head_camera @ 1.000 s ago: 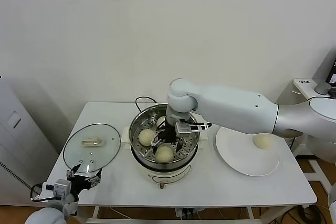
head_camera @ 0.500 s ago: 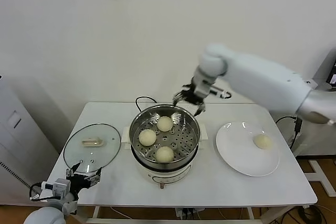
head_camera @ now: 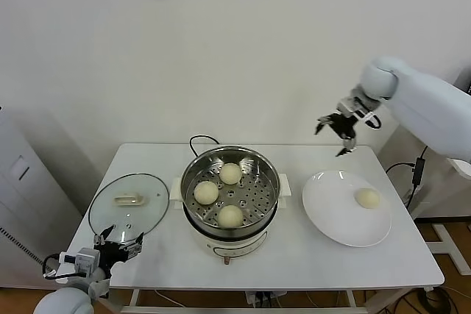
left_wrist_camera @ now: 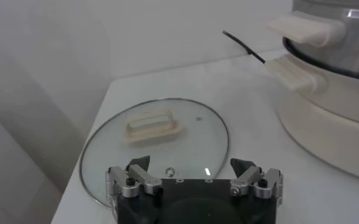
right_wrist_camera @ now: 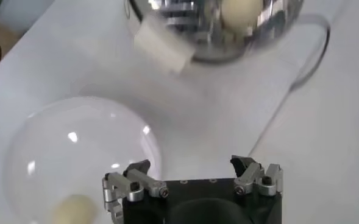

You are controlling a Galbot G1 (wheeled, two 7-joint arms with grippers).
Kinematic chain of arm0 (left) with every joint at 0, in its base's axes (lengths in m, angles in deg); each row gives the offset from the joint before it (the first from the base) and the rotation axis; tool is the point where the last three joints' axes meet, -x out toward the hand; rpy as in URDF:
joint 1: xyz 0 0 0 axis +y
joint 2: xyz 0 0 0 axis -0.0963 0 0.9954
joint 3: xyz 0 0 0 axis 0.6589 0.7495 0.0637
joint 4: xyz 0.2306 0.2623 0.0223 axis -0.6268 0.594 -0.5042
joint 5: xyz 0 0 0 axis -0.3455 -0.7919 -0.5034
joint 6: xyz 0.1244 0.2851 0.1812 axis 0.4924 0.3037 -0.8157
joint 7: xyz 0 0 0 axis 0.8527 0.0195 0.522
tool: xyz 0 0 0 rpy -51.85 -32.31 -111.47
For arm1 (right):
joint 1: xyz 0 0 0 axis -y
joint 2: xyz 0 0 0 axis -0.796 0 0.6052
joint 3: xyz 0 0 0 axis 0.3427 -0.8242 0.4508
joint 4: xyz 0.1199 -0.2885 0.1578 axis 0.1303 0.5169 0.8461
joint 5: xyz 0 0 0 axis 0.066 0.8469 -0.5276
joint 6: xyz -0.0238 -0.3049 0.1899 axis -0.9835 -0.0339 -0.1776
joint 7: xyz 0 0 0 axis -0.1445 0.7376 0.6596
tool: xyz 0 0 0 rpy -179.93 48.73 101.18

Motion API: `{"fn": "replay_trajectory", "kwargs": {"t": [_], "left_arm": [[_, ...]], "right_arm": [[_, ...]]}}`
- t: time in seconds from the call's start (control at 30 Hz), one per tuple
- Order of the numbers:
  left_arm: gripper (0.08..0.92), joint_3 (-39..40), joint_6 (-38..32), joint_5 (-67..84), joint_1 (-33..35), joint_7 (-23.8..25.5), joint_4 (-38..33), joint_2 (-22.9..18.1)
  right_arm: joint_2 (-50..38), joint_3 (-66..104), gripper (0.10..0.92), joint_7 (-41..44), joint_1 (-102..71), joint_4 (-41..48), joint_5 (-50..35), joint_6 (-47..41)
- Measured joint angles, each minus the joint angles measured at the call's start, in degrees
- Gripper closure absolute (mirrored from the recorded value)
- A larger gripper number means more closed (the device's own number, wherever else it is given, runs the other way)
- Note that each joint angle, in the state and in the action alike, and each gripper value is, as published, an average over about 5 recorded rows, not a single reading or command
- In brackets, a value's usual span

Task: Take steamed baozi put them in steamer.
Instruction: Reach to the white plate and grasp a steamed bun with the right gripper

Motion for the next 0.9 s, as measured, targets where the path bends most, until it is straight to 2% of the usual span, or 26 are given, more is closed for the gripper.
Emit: {"fn": "replay_trajectory", "kwargs": {"t": [0.9], "left_arm": [[0.177,0.94,0.46,-0.06,-0.77,-0.07,-0.02,0.33]], "right_arm": [[0.86,18.07,0.203,-5.75,-19.61,18.5,14.93,0.72]]}}
